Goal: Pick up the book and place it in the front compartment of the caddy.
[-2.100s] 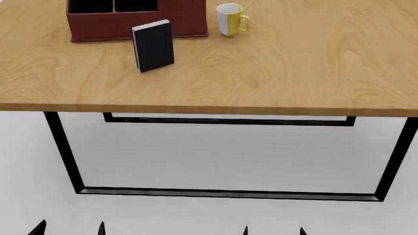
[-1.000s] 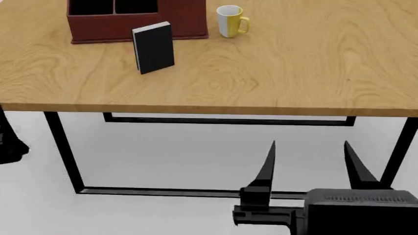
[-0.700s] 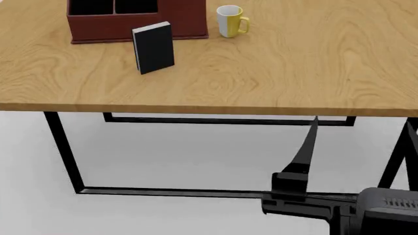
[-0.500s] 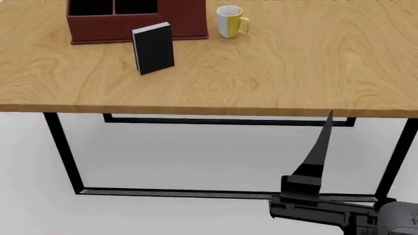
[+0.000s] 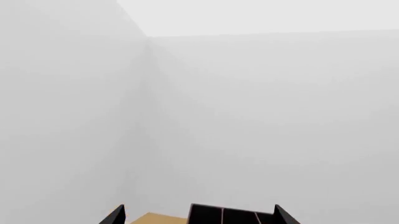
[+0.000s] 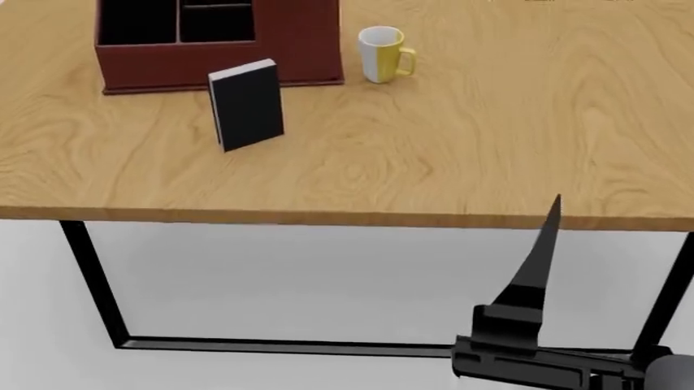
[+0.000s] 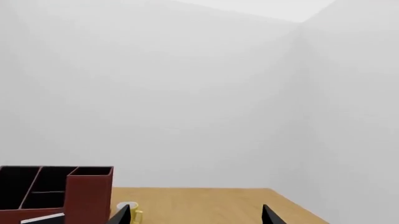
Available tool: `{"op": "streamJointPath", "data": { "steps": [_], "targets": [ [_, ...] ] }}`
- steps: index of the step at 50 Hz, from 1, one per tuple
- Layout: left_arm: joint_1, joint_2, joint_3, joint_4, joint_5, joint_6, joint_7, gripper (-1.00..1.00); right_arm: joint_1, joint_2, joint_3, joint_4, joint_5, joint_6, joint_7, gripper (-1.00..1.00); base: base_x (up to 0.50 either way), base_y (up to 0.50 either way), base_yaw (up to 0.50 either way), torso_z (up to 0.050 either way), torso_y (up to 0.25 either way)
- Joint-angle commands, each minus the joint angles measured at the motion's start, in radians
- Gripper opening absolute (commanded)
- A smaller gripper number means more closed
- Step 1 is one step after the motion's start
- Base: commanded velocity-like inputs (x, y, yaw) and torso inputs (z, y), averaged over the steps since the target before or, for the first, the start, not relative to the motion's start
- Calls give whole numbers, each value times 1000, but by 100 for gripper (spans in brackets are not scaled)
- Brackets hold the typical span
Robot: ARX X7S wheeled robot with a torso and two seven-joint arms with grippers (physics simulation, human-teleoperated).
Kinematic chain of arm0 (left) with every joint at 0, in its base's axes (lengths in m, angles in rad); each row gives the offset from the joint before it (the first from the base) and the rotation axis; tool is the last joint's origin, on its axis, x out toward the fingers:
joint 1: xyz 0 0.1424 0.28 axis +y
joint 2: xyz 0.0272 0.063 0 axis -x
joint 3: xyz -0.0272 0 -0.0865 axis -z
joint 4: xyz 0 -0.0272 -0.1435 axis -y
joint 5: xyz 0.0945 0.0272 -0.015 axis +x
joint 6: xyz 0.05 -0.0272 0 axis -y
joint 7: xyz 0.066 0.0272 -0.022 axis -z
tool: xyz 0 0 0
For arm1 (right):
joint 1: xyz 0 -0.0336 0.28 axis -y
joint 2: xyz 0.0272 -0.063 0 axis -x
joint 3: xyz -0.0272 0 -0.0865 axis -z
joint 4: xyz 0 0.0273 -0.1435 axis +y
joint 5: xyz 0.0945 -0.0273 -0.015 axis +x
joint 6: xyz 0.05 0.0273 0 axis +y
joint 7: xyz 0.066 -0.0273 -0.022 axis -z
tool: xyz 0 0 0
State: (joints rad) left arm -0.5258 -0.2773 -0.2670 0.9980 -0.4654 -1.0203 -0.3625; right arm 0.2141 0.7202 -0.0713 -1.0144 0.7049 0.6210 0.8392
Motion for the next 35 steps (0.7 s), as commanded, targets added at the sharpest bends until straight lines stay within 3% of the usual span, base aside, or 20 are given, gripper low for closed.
{"op": "streamJointPath", "data": {
  "steps": [1, 15, 35],
  "targets": [
    [-5, -8, -6, 9, -26, -11, -17, 100, -1, 27, -14, -2, 19, -21, 25, 100, 383, 0, 0, 0, 0],
    [-22, -30, -2, 8, -57, -16, -47, 100, 6, 43, -27, -4, 28, -32, 39, 100, 377, 15, 0, 0, 0],
    [-20, -53, 6, 2, -79, -4, -75, 100, 17, 59, -52, 1, 33, -51, 55, 100, 377, 148, 0, 0, 1]
  ]
}}
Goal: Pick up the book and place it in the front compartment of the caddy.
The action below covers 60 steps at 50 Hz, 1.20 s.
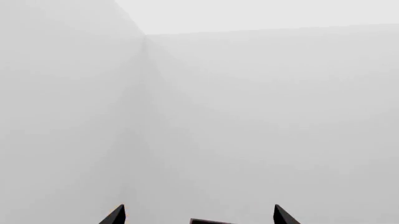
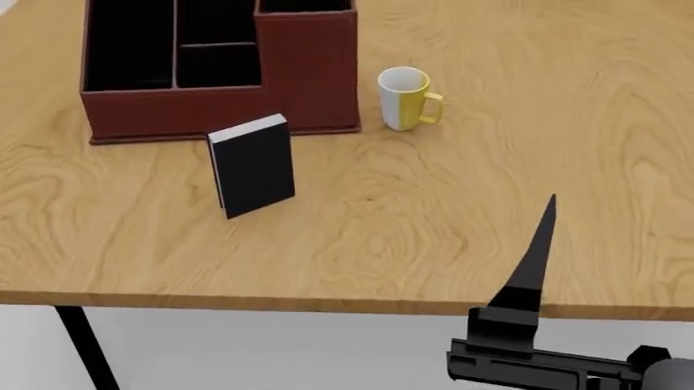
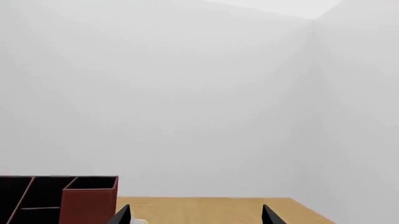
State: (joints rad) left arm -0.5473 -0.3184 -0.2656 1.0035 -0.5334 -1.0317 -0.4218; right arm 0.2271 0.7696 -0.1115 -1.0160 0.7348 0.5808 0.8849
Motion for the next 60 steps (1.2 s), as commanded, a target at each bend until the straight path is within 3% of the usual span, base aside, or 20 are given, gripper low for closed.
{"op": "streamJointPath", "data": {
  "steps": [1, 60],
  "targets": [
    [3, -12, 4, -4, -12, 10, -16, 100, 4, 11, -12, 2, 4, -12, 10, 100, 379, 148, 0, 0, 0],
    [4, -59, 36, -21, -90, 46, -86, 100, 14, 53, -64, 19, 3, -69, 47, 100, 377, 97, 0, 0, 1]
  ]
}}
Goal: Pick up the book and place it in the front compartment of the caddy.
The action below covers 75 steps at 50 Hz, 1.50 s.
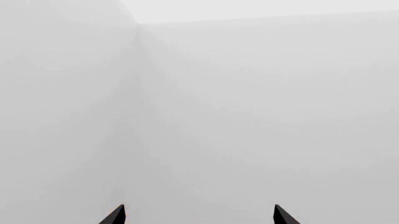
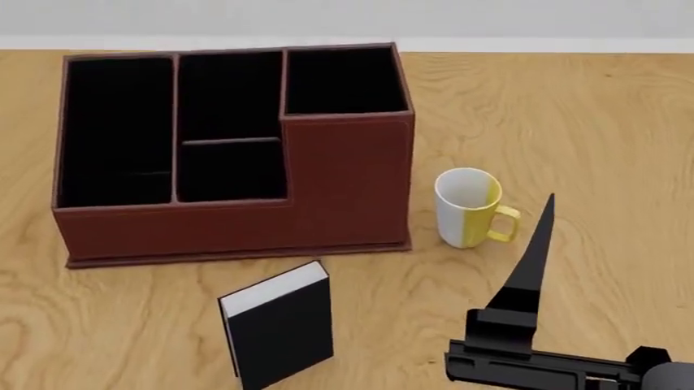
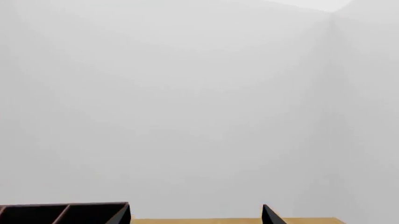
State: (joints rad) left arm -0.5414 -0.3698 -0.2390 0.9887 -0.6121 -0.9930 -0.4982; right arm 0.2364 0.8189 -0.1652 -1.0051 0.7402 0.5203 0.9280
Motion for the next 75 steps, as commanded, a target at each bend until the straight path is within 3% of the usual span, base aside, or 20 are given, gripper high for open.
{"op": "streamJointPath", "data": {
  "steps": [1, 35, 48, 56, 60, 68, 72, 73, 75],
  "targets": [
    [-2, -8, 11, -8, -10, 9, -10, 100, 4, 5, -10, 8, -1, -9, 4, 100, 375, 0, 0, 0, 0],
    [4, -28, 17, -9, -37, 27, -42, 100, -13, 37, -4, 1, 15, -47, 25, 100, 376, -58, 0, 0, 1],
    [-13, -46, 13, -3, -66, 16, -57, 100, -13, 48, -14, -3, 11, -63, 28, 100, -3, 0, 0, 0, 1],
    [-220, -128, -7, -54, -228, -152, -47, 100, -8, 50, -24, -1, 9, -70, 26, 100, 0, 0, 0, 0, 0],
    [-333, -160, -20, -142, -361, -221, 26, 100, -8, 53, -25, -2, 9, -75, 28, 100, 0, 0, 0, 0, 0],
    [-463, -256, 109, -311, -323, -195, 204, 100, -12, 60, -24, -4, 11, -86, 35, 100, 0, 0, 0, 0, 0],
    [-552, -264, 120, -384, -407, -235, 282, 100, -17, 64, -22, -2, 11, -95, 36, 100, 0, 0, 0, 0, 0],
    [-586, -238, 73, -417, -494, -271, 272, 100, -19, 66, -21, -1, 11, -96, 37, 100, 0, 0, 0, 0, 0],
    [-647, -270, 138, -443, -492, -297, 322, 100, -28, 70, -16, 0, 11, -106, 36, 100, 0, 0, 0, 0, 0]
  ]
}}
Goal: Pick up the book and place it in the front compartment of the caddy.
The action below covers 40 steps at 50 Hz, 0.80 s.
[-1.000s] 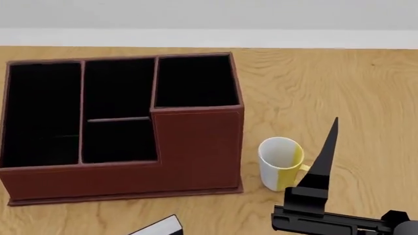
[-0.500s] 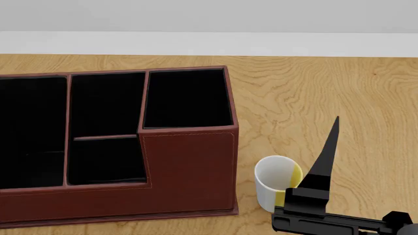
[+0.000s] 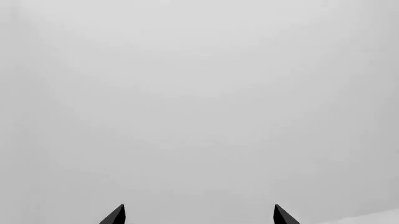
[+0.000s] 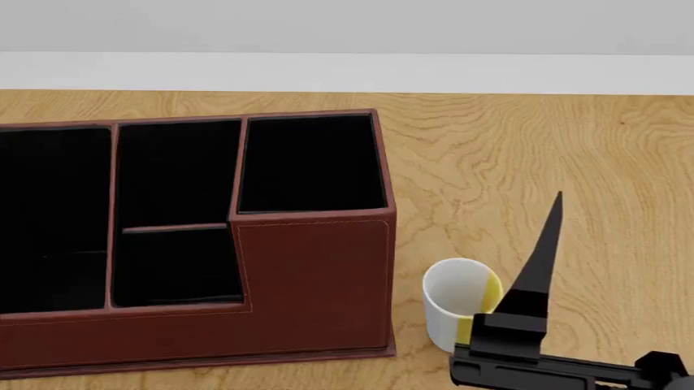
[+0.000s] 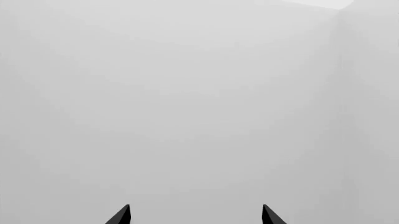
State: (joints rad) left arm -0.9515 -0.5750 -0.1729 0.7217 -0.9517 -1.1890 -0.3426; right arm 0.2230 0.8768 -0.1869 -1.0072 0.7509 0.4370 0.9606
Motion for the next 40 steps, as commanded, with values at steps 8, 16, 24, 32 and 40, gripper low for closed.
{"op": "streamJointPath", "data": {
  "steps": [8, 16, 24, 32, 40],
  "targets": [
    [-426, -144, 237, -347, -255, -221, 453, 100, -32, 23, 15, 4, 0, -45, 3, 100, 0, 0, 0, 0, 0],
    [-601, -203, 477, -443, -221, -302, 698, 100, -32, 30, 12, 2, 1, -48, 9, 100, 0, 0, 0, 0, 0],
    [-819, -217, 784, -536, -119, -339, 966, 100, -36, 36, 11, 4, 0, -53, 16, 100, 0, 0, 0, 0, 0],
    [-851, -219, 902, -532, -120, -336, 1063, 100, -24, 37, 1, 4, 3, -48, 24, 100, 0, 0, 0, 0, 0],
    [-788, -194, 891, -533, -205, -346, 1021, 100, -34, 49, 9, 0, 6, -58, 34, 100, 0, 0, 0, 0, 0]
  ]
}}
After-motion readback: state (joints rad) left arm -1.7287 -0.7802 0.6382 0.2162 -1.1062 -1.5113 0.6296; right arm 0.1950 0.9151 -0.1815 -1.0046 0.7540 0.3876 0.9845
